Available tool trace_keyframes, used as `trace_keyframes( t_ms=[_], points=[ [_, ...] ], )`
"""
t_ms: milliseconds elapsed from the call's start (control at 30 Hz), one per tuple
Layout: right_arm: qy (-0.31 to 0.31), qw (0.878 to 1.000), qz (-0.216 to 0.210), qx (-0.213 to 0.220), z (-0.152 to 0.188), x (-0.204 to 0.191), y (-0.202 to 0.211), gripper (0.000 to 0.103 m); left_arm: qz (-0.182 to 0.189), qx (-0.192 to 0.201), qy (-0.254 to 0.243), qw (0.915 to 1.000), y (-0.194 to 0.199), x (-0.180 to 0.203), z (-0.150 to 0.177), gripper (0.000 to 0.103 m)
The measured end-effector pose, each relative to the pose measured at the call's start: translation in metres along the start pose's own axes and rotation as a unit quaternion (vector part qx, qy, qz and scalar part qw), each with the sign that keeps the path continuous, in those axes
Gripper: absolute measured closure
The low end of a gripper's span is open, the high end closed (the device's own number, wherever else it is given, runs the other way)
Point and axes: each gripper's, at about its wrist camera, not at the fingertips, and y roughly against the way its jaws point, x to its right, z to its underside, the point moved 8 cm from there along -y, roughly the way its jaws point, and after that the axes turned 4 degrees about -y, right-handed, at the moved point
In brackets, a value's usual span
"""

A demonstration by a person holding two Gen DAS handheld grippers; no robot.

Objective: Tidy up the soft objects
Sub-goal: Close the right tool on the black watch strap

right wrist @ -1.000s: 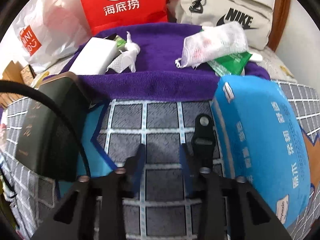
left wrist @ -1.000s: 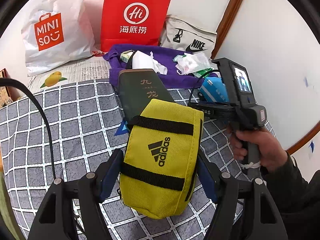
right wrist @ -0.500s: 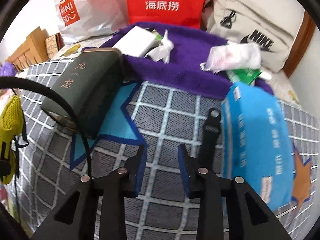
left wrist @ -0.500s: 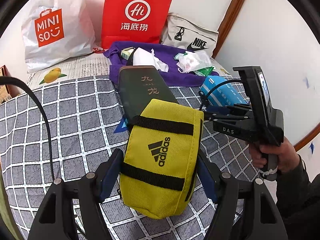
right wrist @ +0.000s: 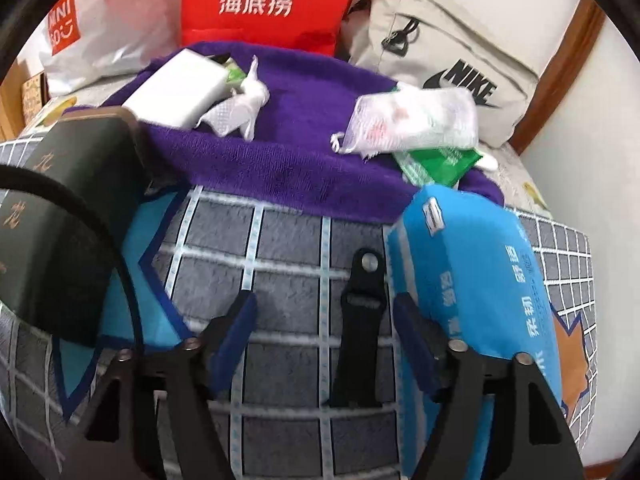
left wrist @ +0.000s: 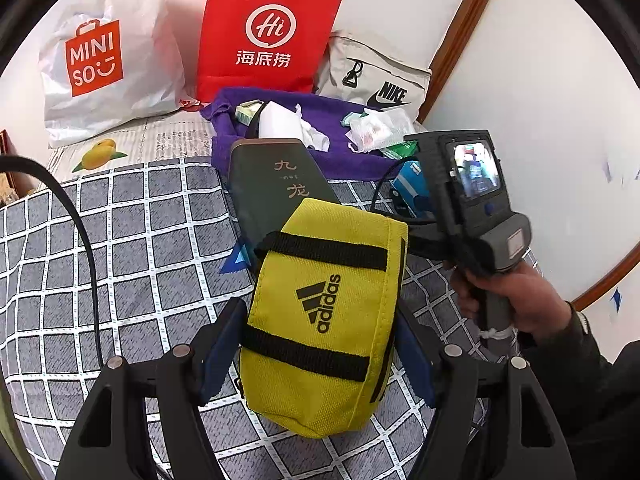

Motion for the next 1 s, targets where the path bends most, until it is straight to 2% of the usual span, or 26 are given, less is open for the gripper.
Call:
trace_keyframes(
  t_ms=[133,267,400,500,567,600,633,733,800,867,1000],
  points=[
    [-0.027,1.0,-0.013,-0.007,-0.003,0.001,-0.005,0.024,0.002,0.001,-0.002,1.0,0.001,0.001,-0.001,0.032],
    [-0.027,0.996,-0.07,-0.049,0.002,-0.004,-0.004,0.021,0.002,0.001,-0.004,1.0,0.002,0.002,0.001,0.032],
    [-0.002,0.991,-0.12,-0.061,0.008,-0.014,0.004,0.019,0.003,0.002,-0.002,1.0,0.003,0.003,0.003,0.032],
    [-0.02,0.978,-0.195,-0.076,0.008,-0.022,0.018,0.021,0.003,0.003,-0.001,1.0,0.004,0.003,0.003,0.032],
    [-0.034,0.958,-0.264,-0.104,0.013,-0.034,0.029,0.037,0.003,0.004,-0.001,1.0,0.005,0.004,0.002,0.032],
    [-0.029,0.954,-0.277,-0.111,0.016,-0.039,0.034,0.039,0.004,0.004,-0.002,1.0,0.004,0.004,0.002,0.032],
    [-0.018,0.958,-0.268,-0.102,0.017,-0.043,0.04,0.04,0.004,0.004,-0.003,1.0,0.004,0.004,0.001,0.032],
    [0.03,0.978,-0.205,-0.035,0.01,-0.038,0.058,0.039,0.002,0.004,-0.007,1.0,0.005,0.006,0.001,0.032],
    [0.043,0.979,-0.197,-0.022,0.006,-0.038,0.061,0.033,0.002,0.004,-0.008,1.0,0.006,0.006,0.002,0.032],
    [0.041,0.982,-0.18,-0.029,0.003,-0.031,0.048,0.03,0.001,0.003,-0.006,1.0,0.005,0.005,0.002,0.032],
    [0.02,0.988,-0.13,-0.076,0.007,-0.014,0.017,0.03,0.002,0.005,-0.001,1.0,0.006,0.004,0.001,0.032]
  ],
)
